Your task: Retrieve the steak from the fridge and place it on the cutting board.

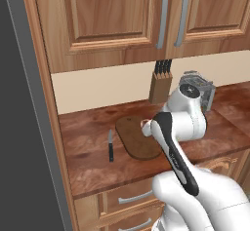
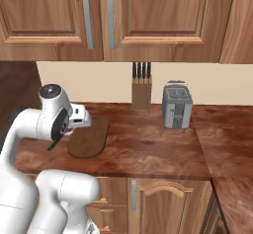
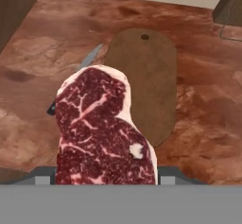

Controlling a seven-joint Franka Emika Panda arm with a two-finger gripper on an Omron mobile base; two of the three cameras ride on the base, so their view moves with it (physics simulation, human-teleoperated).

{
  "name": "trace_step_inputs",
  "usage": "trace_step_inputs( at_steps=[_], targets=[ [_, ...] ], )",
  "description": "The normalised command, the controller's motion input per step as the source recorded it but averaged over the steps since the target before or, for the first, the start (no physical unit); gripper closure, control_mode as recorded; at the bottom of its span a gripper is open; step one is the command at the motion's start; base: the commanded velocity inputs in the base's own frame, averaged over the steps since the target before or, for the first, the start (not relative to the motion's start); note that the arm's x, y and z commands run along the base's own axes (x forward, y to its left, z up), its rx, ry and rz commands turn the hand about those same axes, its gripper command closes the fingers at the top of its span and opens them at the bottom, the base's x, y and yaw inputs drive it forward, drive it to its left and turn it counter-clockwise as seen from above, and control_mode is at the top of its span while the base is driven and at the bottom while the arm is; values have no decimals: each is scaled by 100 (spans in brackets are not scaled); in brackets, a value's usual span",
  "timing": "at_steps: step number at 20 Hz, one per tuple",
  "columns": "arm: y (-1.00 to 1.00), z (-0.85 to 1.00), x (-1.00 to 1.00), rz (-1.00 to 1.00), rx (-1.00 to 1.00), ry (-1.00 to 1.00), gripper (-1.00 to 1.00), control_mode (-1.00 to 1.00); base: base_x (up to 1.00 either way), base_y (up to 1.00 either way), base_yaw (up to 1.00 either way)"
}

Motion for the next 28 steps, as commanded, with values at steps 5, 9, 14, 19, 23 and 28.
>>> trace_step_inputs(
  at_steps=[5, 9, 14, 19, 23, 28],
  targets=[
    [15, -44, 79, 3, -7, -1, 100, -100, 0, 0, 0],
    [8, -47, 59, 3, -6, 0, 100, -100, 0, 0, 0],
    [0, -42, 42, 3, -3, 0, 100, -100, 0, 0, 0],
    [0, -30, 50, 2, -2, 0, 100, -100, 0, 0, 0],
    [0, -26, 58, 0, -1, -1, 100, -100, 0, 0, 0],
    [0, -17, 36, 0, -1, 0, -100, -100, 0, 0, 0]
  ],
)
